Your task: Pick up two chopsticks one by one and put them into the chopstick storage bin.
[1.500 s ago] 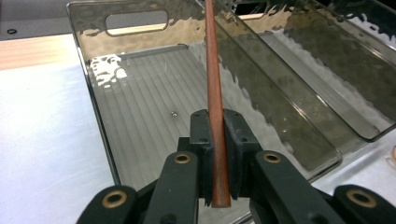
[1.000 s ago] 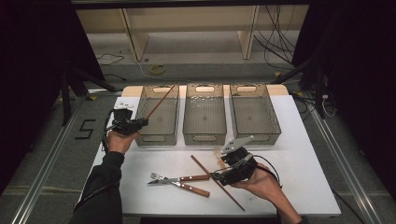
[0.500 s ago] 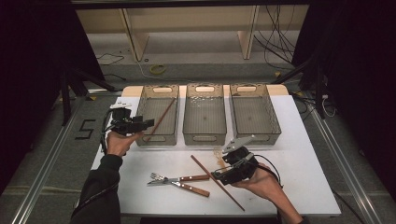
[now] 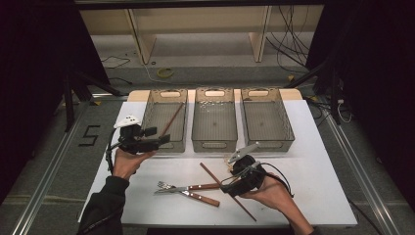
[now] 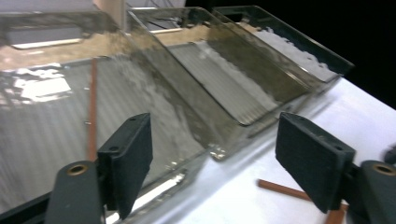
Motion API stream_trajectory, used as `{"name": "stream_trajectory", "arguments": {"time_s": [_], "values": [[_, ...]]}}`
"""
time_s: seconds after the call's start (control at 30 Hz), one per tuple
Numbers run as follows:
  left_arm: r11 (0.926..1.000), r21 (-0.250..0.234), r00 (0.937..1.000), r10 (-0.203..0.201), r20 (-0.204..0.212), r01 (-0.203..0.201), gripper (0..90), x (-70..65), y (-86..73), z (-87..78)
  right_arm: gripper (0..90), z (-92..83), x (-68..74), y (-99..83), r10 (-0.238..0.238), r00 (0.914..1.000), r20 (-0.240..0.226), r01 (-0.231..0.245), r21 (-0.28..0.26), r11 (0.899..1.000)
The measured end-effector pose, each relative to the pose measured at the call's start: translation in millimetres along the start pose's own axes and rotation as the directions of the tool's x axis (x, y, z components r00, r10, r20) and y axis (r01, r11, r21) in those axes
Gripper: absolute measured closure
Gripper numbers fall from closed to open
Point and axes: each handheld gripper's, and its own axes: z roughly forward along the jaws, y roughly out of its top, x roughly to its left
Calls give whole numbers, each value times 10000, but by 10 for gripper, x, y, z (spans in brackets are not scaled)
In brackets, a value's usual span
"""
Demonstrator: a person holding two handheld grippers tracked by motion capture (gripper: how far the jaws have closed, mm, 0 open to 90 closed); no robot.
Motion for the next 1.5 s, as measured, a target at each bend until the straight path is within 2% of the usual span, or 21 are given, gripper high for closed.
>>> {"name": "stream_trajectory", "arguments": {"time_s": [0.1, 0.17, 0.3, 0.37, 0.43, 0.53, 0.6, 0.87, 1.13, 1.5], "values": [[9996, -17, 9994, 273, 232, -273, 238, -88, -69, 0, 339, 24, -6, -3, 35, 10000, 9, -35, 156, 9999], [9996, -41, 9988, 264, 407, -263, 232, -127, -107, -7, 355, 47, -1, -1, 71, 9999, 79, -73, 314, 9995], [9989, 10, 9970, 464, 612, -466, 212, -225, -187, -13, 407, 128, 13, 9, -79, 9997, 227, 59, 874, 9962], [9988, 36, 9964, 482, 699, -486, 198, -262, -221, -12, 436, 172, 15, 15, -100, 9997, 241, 71, 1164, 9932], [9977, 69, 9952, 663, 723, -670, 197, -302, -254, -19, 463, 213, 17, 18, -128, 9993, 359, 75, 1440, 9896], [9970, -32, 9934, 778, 846, -778, 195, -352, -303, -34, 503, 267, 16, 17, -215, 9978, 633, 96, 1826, 9831], [9965, -175, 9920, 831, 950, -818, 195, -382, -347, -52, 529, 294, 18, 14, -317, 9975, 638, 182, 2016, 9793], [9946, -237, 9908, 1031, 874, -1014, 196, -409, -460, -93, 598, 375, 38, -6, -418, 9961, 773, 201, 2634, 9645], [9961, -187, 9912, 879, 994, -864, 200, -426, -530, -85, 678, 430, 38, -19, -559, 9951, 815, 288, 3019, 9529], [9953, -40, 9907, 971, 953, -972, 200, -429, -559, -80, 764, 513, 33, -22, -853, 9929, 829, 518, 3446, 9373]]}}
